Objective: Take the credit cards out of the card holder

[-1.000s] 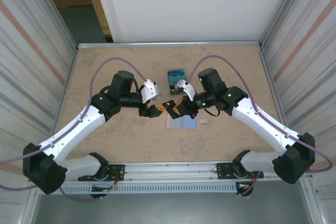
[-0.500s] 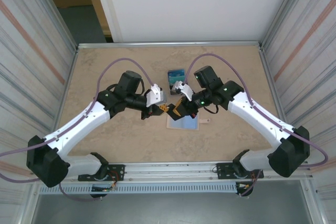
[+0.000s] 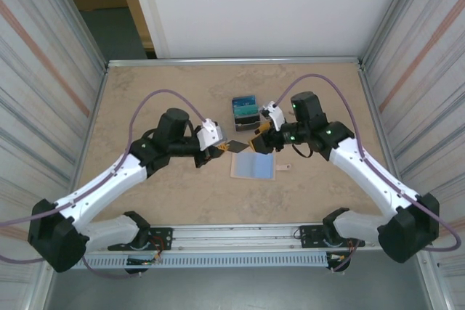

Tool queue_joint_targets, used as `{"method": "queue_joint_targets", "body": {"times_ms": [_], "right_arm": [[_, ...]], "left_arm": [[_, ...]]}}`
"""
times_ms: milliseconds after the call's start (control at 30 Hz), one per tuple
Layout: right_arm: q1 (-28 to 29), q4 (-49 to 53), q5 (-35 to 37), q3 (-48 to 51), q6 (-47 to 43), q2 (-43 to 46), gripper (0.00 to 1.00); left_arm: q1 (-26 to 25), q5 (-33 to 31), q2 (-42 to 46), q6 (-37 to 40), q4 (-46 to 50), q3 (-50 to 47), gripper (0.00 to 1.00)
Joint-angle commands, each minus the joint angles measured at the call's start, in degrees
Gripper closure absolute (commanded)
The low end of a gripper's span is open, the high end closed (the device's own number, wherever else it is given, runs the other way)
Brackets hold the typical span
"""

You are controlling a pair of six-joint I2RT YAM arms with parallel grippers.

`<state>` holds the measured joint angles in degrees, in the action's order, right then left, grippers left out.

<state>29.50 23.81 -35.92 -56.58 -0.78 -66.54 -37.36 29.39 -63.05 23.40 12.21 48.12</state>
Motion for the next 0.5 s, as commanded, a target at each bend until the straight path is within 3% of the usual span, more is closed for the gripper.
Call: {"method": "queue_joint_targets", "body": {"times_ms": [0,167,467], "right_arm": [[-0.14,-10.68,4.27,3.58,10.18,3.63,0.43],[-0.32,-20.38,7.77,8.43,19.07,6.56,0.38],[-0.35,-32.77,4.47,12.14,30.36,3.38,0.32]], "left_arm": [[-0.08,-8.11,5.45,-10.91,-10.23,-3.84,1.0],[-0.07,-18.09,10.76,-23.24,-16.31,-10.15,1.0],[-0.08,-23.7,16.23,-37.98,-27.98,-18.76,1.0]]}}
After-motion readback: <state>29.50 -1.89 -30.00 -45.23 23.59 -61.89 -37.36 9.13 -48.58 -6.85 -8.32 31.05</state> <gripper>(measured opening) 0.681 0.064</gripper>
